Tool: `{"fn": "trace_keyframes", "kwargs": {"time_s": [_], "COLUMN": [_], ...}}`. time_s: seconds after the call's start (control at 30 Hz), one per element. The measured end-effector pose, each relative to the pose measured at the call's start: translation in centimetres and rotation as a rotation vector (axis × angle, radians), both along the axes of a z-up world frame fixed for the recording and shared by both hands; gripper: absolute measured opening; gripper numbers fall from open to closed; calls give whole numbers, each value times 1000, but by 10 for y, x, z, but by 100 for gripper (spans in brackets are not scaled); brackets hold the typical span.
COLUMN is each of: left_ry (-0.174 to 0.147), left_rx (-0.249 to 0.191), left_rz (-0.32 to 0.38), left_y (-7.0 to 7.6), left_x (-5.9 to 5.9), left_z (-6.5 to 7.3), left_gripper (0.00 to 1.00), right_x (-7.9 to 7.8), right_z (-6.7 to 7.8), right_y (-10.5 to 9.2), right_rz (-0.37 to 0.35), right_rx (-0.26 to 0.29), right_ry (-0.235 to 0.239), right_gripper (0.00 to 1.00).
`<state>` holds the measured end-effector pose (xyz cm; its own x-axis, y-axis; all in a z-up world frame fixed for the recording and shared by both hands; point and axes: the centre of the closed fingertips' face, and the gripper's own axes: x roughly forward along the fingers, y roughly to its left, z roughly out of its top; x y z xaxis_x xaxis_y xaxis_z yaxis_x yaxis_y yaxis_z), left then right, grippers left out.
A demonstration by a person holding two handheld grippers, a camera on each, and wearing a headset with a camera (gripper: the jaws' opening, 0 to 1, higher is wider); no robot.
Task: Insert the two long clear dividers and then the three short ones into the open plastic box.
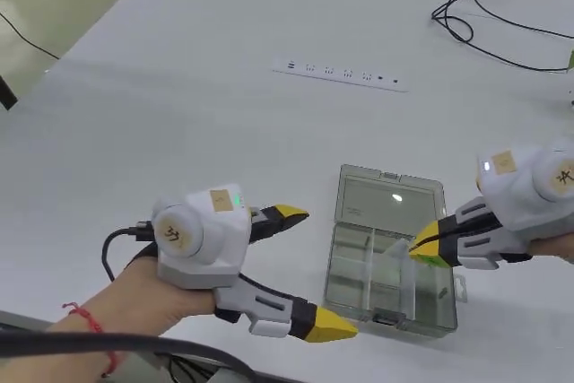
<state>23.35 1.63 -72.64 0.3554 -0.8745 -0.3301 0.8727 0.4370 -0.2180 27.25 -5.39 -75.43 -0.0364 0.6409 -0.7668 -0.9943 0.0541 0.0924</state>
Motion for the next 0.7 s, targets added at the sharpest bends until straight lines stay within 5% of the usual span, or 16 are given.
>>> {"fn": "trace_keyframes", "kwargs": {"time_s": [0.13,0.7], "left_ry": [8,15], "left_rx": [-1,-8], "left_rz": [1,1], "left_y": [0,0], "left_x": [0,-1], "left_z": [-1,-2], "left_gripper": [95,94], "right_x": [-4,-6], "right_z": [0,-8], "right_y": [1,8], "right_rz": [2,67], "right_rx": [-8,-9], "right_ry": [16,-49], "right_gripper": [3,2]}}
